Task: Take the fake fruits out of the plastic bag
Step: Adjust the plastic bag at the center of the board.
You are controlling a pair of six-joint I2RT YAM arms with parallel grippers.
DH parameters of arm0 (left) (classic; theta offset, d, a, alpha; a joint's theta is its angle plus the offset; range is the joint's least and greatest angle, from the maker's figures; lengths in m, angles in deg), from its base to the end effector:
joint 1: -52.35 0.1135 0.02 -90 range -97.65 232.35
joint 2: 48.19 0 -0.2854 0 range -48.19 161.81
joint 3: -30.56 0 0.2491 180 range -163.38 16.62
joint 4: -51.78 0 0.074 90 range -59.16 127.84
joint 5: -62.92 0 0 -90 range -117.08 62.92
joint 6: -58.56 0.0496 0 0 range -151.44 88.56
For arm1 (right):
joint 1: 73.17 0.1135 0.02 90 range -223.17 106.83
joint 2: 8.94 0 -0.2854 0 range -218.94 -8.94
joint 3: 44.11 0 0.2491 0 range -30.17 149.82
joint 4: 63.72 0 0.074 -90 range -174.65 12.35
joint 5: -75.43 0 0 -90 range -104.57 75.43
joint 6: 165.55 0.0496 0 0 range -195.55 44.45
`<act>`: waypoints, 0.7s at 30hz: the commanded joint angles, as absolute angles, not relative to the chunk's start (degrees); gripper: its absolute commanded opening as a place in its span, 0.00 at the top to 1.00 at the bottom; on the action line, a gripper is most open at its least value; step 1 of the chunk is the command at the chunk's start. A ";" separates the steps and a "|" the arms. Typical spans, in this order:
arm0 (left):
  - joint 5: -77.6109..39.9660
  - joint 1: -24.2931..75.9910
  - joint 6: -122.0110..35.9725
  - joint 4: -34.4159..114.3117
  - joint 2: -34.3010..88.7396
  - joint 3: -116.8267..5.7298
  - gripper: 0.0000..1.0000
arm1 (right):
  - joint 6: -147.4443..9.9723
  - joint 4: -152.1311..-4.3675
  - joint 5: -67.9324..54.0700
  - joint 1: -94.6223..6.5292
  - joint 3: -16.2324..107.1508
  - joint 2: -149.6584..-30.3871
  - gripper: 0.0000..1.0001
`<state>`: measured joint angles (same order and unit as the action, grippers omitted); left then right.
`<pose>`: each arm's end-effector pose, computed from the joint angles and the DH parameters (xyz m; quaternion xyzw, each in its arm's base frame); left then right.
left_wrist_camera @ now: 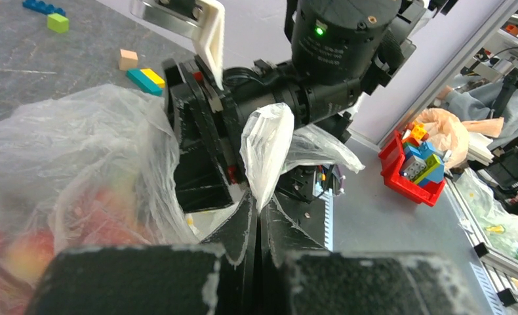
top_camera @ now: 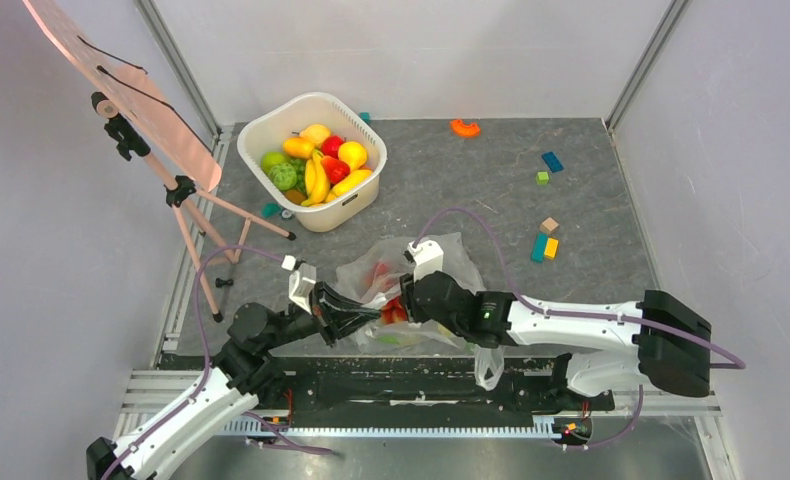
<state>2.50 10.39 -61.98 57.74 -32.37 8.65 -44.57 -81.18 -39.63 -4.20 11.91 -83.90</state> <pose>0.0637 -0.0902 0.2422 0.2580 0.5854 -0.5740 0.5112 0.1191 0.2513 0.2377 -0.1911 0.8557 0.2125 0.4314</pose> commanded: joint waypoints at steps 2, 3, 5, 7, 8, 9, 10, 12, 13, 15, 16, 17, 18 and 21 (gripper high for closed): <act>4.41 10.51 -62.78 57.11 -30.81 8.68 0.98 | -47.25 -75.59 -39.87 -7.30 14.19 -86.49 0.58; 4.24 10.51 -62.65 57.26 -30.58 8.70 0.98 | -47.33 -75.10 -39.82 -8.11 14.20 -87.07 0.57; 4.02 10.51 -62.57 57.69 -30.24 8.79 0.98 | -47.35 -73.52 -38.98 -9.60 13.94 -88.63 0.55; 3.71 10.56 -62.54 58.11 -29.98 8.75 0.98 | -47.47 -71.42 -37.63 -11.11 13.69 -90.23 0.55; 3.57 10.51 -62.40 58.16 -29.79 8.75 0.98 | -47.43 -70.26 -37.17 -11.95 13.68 -90.94 0.53; 3.43 10.51 -62.32 58.23 -29.68 8.79 0.98 | -47.48 -69.13 -36.48 -12.52 13.75 -91.78 0.51; 3.34 10.52 -62.20 58.16 -29.50 8.71 0.98 | -47.43 -68.18 -36.04 -13.30 13.85 -92.41 0.49; 3.19 10.51 -61.93 58.22 -29.14 8.67 0.98 | -47.43 -66.73 -34.78 -14.61 14.45 -94.11 0.46; 3.06 10.51 -61.83 58.22 -28.95 8.63 0.98 | -47.56 -66.13 -34.39 -15.07 15.09 -94.85 0.44; 2.83 10.51 -61.72 58.22 -28.53 8.71 0.98 | -47.97 -65.50 -33.00 -16.14 16.45 -96.46 0.40; 2.70 10.56 -61.67 58.23 -28.33 8.71 0.98 | -48.27 -65.29 -32.35 -16.53 17.13 -97.45 0.38; 2.61 10.51 -61.67 58.23 -28.17 8.79 0.98 | -48.62 -65.23 -31.57 -16.96 18.09 -98.44 0.36; 2.29 10.51 -61.67 58.09 -28.14 8.88 0.98 | -49.10 -65.11 -30.93 -17.22 19.02 -99.31 0.35; 0.62 10.51 -62.05 56.89 -28.64 9.24 0.98 | -50.49 -64.67 -28.49 -17.62 20.86 -101.50 0.34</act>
<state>2.65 10.39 -61.94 56.96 -28.33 8.65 -48.13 -68.59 -32.00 -16.92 16.70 -99.40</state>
